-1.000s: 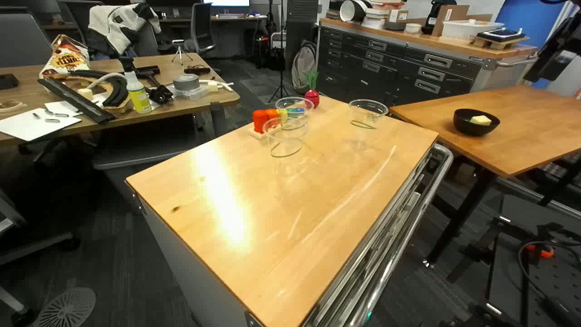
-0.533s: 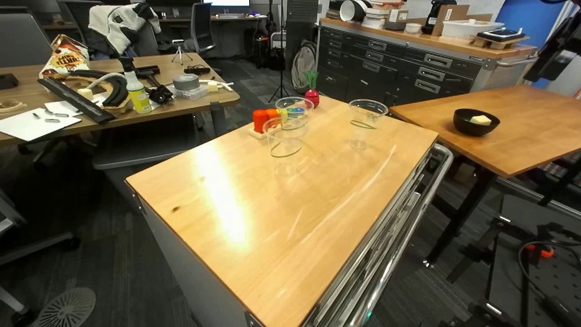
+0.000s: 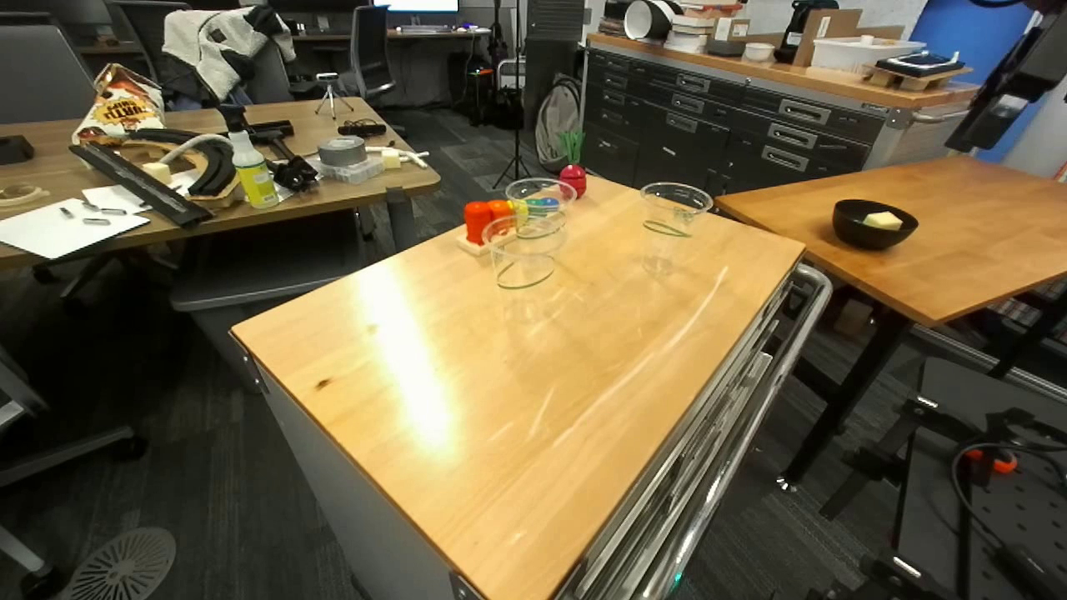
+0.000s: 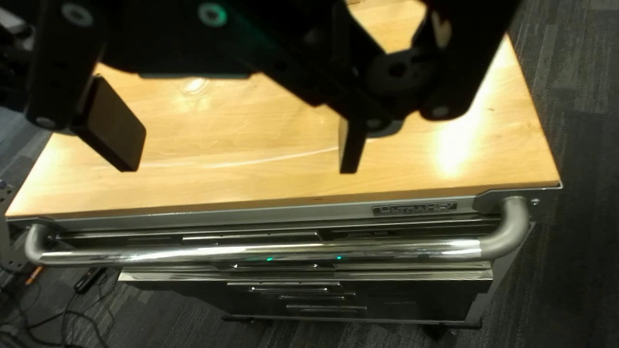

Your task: Stack the clear cups

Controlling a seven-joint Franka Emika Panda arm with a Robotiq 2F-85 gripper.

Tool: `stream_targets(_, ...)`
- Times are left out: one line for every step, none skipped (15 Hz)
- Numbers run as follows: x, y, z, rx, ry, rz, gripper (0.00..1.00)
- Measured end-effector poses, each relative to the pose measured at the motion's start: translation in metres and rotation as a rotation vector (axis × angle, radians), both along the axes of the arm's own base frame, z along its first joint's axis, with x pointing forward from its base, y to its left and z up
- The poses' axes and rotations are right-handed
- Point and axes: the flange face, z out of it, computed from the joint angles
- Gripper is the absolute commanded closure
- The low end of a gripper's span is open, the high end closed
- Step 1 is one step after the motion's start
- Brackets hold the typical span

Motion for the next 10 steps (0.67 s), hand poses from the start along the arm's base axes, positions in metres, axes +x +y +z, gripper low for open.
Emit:
stream_targets(0.009, 0.002, 0.001, -0.010, 0.001, -0.020, 0.00)
stream_targets(0.020, 0.004, 0.004, -0.028, 0.000, -0.045, 0.00)
stream_targets(0.033, 0.005, 0.007, -0.051, -0.004, -0.069, 0.00)
stream_targets(0.048, 0.005, 0.010, -0.074, -0.008, -0.093, 0.00)
stream_targets(0.063, 0.005, 0.013, -0.099, -0.009, -0.115, 0.00)
stream_targets(0.078, 0.004, 0.013, -0.120, -0.001, -0.134, 0.00)
stream_targets(0.093, 0.004, 0.012, -0.137, 0.009, -0.152, 0.00)
stream_targets(0.108, 0.003, 0.008, -0.152, 0.024, -0.166, 0.00)
stream_targets(0.121, 0.002, 0.003, -0.164, 0.044, -0.176, 0.00)
stream_targets(0.134, 0.001, -0.004, -0.174, 0.065, -0.182, 0.00)
